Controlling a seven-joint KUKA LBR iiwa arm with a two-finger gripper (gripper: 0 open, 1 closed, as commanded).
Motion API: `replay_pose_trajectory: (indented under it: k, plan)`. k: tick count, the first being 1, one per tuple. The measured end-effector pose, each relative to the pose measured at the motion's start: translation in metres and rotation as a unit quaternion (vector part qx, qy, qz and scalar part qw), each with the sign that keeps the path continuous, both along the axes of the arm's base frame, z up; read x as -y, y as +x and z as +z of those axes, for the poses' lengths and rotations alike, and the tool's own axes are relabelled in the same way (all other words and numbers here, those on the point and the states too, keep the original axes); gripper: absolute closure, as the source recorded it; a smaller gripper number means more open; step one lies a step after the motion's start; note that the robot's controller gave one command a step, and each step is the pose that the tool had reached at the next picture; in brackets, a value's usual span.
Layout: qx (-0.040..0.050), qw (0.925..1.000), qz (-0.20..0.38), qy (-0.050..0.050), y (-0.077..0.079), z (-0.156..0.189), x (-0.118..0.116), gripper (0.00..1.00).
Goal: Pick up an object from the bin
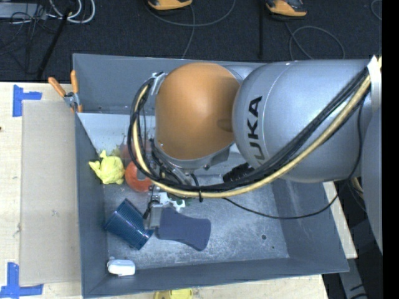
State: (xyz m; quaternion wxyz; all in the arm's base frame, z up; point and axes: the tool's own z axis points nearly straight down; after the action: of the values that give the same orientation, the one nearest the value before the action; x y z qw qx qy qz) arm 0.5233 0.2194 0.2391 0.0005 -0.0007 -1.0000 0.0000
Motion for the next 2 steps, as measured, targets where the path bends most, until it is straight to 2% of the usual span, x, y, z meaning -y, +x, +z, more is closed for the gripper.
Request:
replay_pose_trajectory:
  k: [1,2]
  plan:
    - [0.0013,0.9997,-0.023,0.000,-0.014,-0.077,-0.009,0.00]
    - [-0.0005,0.9982,-0.060,-0.001,-0.026,-0.103,-0.012,0.00]
